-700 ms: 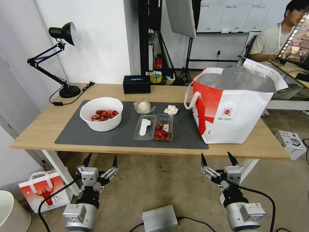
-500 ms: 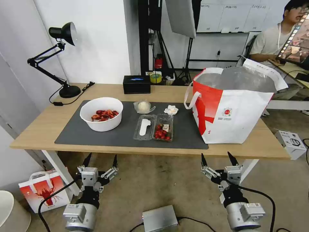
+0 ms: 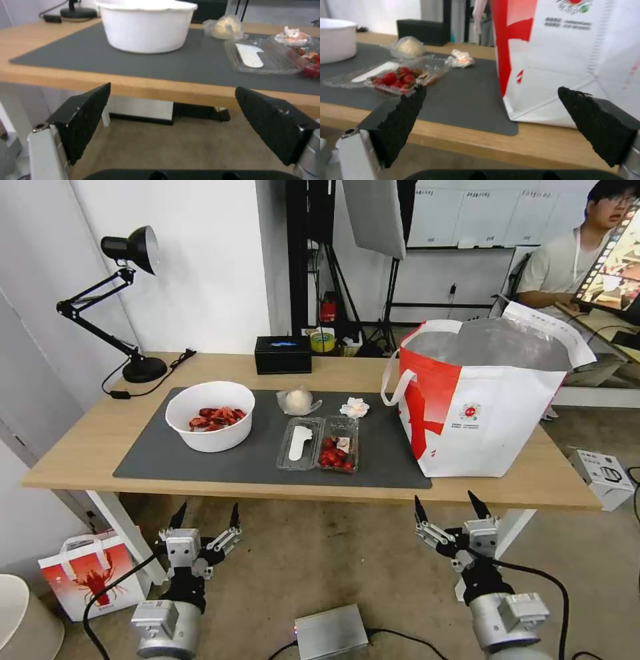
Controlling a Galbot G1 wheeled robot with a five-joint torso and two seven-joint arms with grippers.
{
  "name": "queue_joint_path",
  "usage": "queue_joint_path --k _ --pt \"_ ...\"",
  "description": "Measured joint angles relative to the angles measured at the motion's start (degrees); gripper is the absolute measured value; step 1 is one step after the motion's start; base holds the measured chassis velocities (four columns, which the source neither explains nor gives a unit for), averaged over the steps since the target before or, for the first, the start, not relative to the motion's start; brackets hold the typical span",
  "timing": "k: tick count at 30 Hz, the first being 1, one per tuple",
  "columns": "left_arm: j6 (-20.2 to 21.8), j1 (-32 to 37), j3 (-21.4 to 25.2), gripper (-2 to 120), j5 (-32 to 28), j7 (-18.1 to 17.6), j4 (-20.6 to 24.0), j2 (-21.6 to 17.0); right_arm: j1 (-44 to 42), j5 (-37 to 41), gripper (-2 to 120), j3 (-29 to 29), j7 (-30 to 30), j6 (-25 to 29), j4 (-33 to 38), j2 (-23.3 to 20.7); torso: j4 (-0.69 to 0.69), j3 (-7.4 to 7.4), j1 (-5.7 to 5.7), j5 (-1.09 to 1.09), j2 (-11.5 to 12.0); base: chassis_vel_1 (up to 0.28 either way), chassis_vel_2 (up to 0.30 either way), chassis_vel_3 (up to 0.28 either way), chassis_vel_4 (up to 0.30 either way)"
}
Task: Pick up the trash from the table and place it into the takeout bag.
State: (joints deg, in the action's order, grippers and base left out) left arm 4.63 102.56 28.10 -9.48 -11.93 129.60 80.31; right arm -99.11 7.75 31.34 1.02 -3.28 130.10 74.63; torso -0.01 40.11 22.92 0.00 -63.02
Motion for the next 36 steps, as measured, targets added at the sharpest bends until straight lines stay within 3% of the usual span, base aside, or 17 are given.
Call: queue_joint_path --k 3,10,11,16,36 --pt "0.0 0.2 -0.1 100 -0.4 -0.3 -0.2 -0.2 2.0 3.8 100 -0.1 0.5 -1.7 -0.8 -5.6 0.00 0.00 0.00 0.01 0.0 0.000 0.000 0.000 0.000" --pt "-1.2 0.4 -0.2 100 -0.4 -0.2 -0.3 -0.2 4.8 8.8 100 -0.2 1.3 -3.8 -1.9 -13.9 0.04 0.01 0.00 -0.02 0.0 0.000 0.000 0.000 0.000" --pt "-1.4 0.3 -0.2 100 -0.4 -0.1 -0.4 -0.1 5.1 9.6 100 -0.4 1.3 -4.0 -2.1 -15.0 -0.02 0.00 0.00 0.04 0.0 0.000 0.000 0.000 0.000" --pt "-1.8 0.4 0.1 100 -0.5 0.0 -0.3 -0.2 8.1 15.2 100 -0.9 1.7 -5.1 -3.9 -21.4 0.04 0.01 0.00 0.00 0.0 0.000 0.000 0.000 0.000" --pt "-2.0 -0.2 0.4 100 -2.2 0.1 0.7 -0.7 9.1 16.2 100 -1.5 1.4 -4.1 -4.3 -20.8 0.00 0.00 0.00 0.00 0.0 0.000 0.000 0.000 0.000"
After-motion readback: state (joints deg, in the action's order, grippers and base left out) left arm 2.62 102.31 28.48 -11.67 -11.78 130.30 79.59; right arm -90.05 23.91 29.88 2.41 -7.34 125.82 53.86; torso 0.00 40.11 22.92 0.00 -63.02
